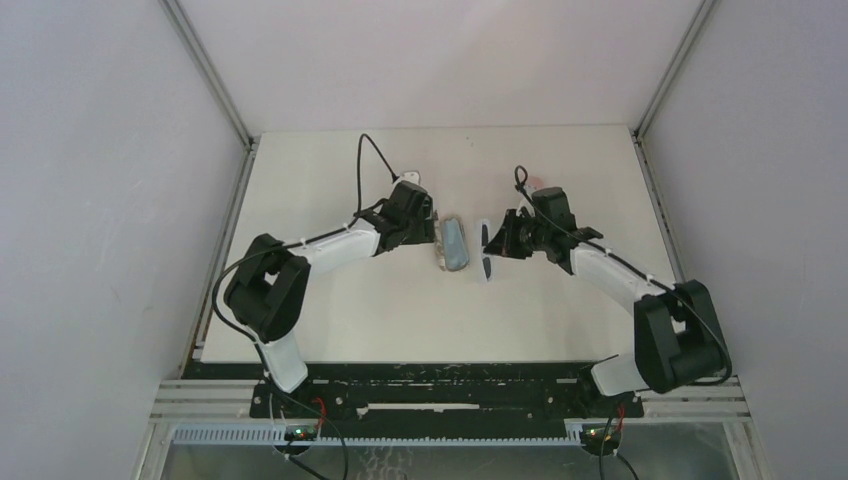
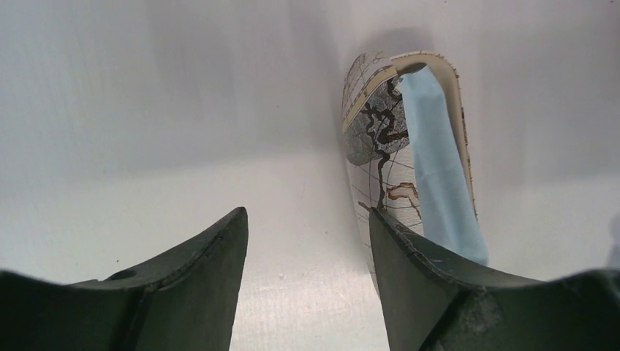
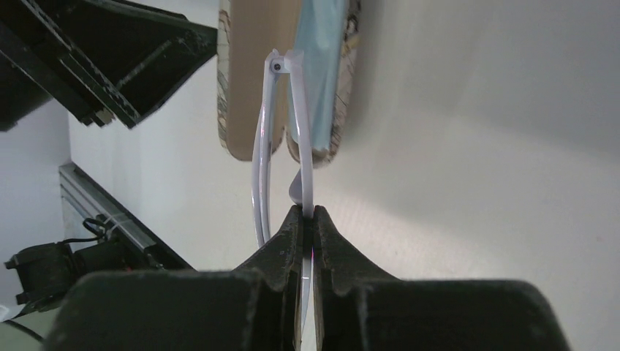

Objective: Organize the sunglasses
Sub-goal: Adjust the sunglasses case at the center of the board.

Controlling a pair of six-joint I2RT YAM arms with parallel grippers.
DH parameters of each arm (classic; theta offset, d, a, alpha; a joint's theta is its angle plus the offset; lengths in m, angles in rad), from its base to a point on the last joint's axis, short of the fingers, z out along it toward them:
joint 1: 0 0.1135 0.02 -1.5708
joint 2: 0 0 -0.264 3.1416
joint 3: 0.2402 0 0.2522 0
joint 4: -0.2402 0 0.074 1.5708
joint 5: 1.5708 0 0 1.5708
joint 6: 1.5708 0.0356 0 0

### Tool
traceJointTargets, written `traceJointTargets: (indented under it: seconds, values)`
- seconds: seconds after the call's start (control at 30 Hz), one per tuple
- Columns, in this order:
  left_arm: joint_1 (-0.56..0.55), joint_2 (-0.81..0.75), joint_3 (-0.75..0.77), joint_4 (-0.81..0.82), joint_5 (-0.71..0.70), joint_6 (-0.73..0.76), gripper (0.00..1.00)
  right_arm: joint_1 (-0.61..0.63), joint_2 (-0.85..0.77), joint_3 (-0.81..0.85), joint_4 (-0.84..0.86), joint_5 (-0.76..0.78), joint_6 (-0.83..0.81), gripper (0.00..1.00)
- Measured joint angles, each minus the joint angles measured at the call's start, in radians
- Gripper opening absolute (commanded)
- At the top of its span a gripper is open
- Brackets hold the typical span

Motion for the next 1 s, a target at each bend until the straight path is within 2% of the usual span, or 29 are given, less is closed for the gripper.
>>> traceJointTargets:
  seconds: [0.3,0.57,1.0]
  values:
    - [0.0,0.018,0.051,0.0,0.014,0.006,0.66,-0.006,0.225,0.167,0.098,-0.125,0.035,0.0]
    - [0.0,0.036,0.068,-0.003,0.025,0.009,0.66,-0.027,0.381,0.266,0.139,-0.155,0.087,0.0]
    - [0.0,0.042,0.068,-0.007,0.031,0.009,0.66,-0.038,0.49,0.307,0.145,-0.179,0.152,0.0]
